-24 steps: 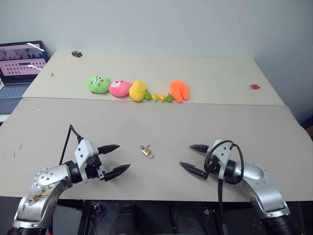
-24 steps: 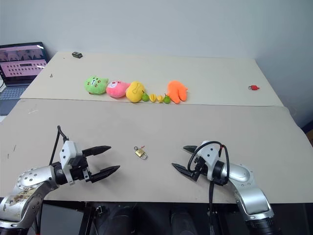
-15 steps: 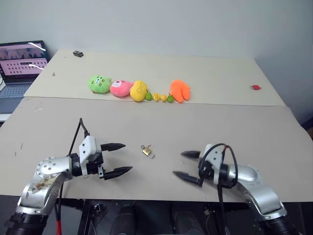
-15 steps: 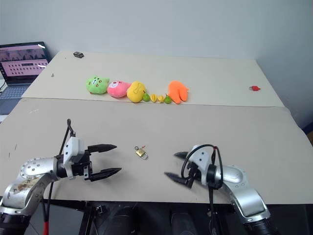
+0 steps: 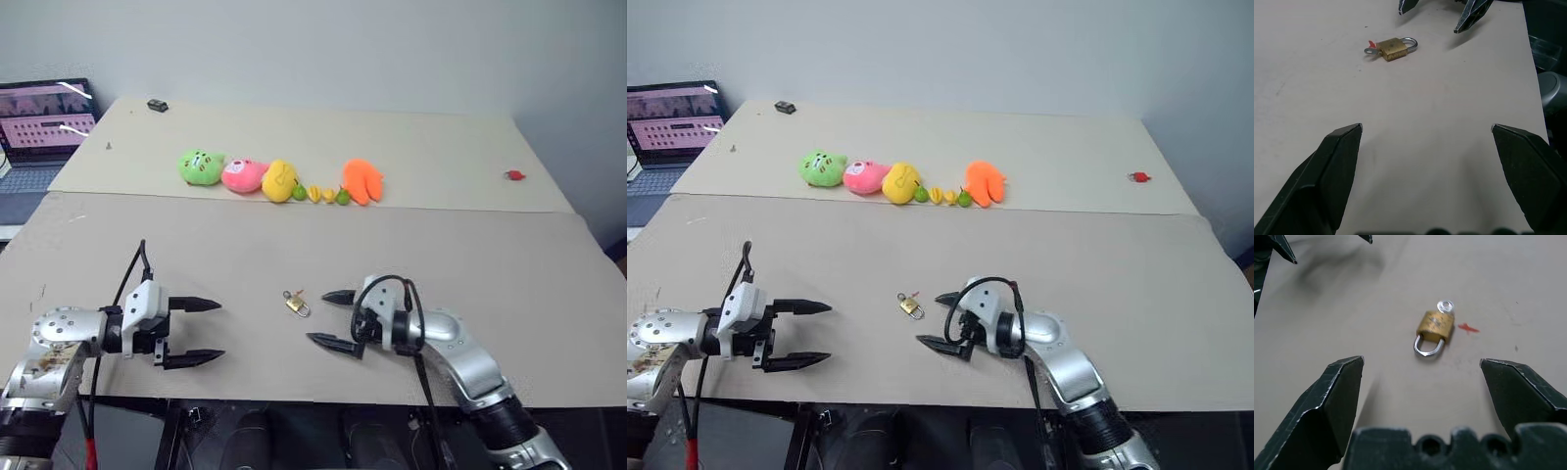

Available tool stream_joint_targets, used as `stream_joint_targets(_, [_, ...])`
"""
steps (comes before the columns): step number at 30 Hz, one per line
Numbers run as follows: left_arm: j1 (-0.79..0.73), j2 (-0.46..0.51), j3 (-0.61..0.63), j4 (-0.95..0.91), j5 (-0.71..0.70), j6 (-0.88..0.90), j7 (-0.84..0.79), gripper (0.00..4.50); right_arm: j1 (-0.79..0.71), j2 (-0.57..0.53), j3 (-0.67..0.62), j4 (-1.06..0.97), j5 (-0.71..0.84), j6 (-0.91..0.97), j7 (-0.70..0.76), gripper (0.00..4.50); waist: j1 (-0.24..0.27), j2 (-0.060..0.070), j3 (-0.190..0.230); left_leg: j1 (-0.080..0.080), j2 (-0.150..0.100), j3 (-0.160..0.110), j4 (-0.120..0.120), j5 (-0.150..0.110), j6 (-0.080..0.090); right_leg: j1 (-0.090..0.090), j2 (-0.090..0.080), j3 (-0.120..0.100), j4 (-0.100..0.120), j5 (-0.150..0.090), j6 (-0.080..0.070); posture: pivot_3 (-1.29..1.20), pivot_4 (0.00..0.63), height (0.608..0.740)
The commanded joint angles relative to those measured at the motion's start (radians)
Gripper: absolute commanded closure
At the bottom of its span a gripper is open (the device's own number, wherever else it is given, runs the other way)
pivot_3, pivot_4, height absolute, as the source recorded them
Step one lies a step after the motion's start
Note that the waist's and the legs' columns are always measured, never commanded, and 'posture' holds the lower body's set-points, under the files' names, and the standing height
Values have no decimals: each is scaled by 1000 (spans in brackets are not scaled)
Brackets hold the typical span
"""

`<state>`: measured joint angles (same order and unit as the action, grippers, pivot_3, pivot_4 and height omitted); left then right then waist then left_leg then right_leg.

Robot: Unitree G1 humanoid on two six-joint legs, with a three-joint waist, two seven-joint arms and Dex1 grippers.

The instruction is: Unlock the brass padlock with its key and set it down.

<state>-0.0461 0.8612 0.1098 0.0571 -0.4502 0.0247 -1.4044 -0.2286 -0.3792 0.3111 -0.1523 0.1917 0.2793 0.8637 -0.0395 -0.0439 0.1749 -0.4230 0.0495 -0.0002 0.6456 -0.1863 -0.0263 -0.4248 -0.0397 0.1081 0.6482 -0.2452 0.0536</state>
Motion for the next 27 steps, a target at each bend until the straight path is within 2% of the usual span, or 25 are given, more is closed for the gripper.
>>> stream_joint_targets(1, [-3,-11,5,-59,-7,9,23,1,-21,30,12,22,-33,-56,-35,11,0,0,0,0,0,0,0,0,0,0,0,0,0,0,0,0,150,717])
stream_joint_targets(17, [-7,-34,-2,-113,-15,57,66,1,-62,175,38,150,-150,-144,-189,11,-6,0,0,2,0,0,0,0,0,0,0,-1,1,0,0,0,150,717])
stream_joint_targets(27, [-15,-39,-2,-114,-10,61,77,1,-57,213,47,167,-179,-149,-230,11,-10,0,0,2,1,0,0,0,0,1,0,-1,2,0,0,0,150,717])
